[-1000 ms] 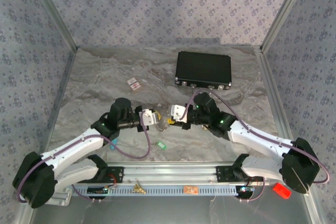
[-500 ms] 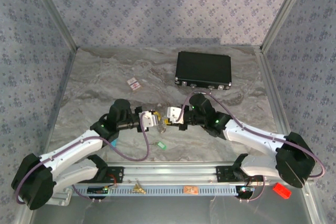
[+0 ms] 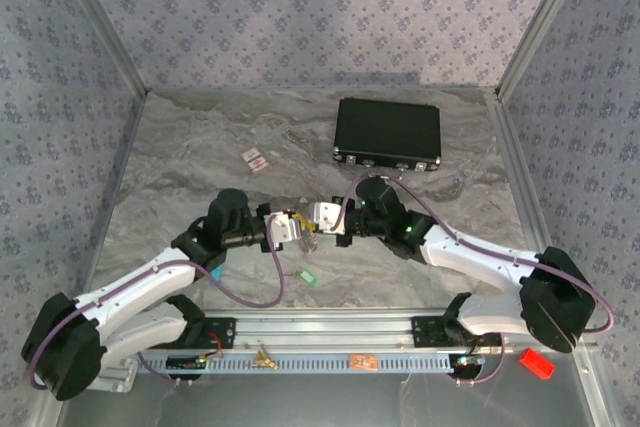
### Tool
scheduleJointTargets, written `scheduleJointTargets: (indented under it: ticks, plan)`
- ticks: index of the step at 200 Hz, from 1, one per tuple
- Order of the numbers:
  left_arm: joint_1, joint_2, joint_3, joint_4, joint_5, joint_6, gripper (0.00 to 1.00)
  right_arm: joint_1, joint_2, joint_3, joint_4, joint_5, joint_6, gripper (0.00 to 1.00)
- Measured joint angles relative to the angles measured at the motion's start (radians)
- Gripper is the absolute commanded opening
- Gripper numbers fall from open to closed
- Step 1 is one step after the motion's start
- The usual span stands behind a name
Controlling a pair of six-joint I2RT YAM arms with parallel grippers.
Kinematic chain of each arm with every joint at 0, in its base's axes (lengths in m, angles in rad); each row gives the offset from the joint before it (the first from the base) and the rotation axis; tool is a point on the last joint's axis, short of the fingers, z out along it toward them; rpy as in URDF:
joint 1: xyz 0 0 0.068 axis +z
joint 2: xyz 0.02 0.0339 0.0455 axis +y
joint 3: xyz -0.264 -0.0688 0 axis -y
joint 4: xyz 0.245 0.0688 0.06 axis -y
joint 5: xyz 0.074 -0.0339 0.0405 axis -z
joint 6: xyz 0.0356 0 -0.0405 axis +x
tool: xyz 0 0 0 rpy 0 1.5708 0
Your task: Put the keys on the keyring
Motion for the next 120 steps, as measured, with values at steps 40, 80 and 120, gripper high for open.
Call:
scheduleJointTargets:
  ticks: [40, 80, 120]
  plan:
    - [0.0, -0.054, -0.011, -0.002, -0.016, -0.021, 0.32, -0.003, 0.001, 0.0, 0.001, -0.016, 0.002, 0.0]
    - [0.0, -0.114, -0.039, -0.015, -0.023, -0.059, 0.34, -0.021, 0.0, 0.0, 0.002, -0.048, 0.025, 0.0]
    - [0.0, -0.104, -0.049, -0.026, -0.022, -0.084, 0.3, -0.022, 0.001, 0.0, 0.002, -0.066, 0.032, 0.0]
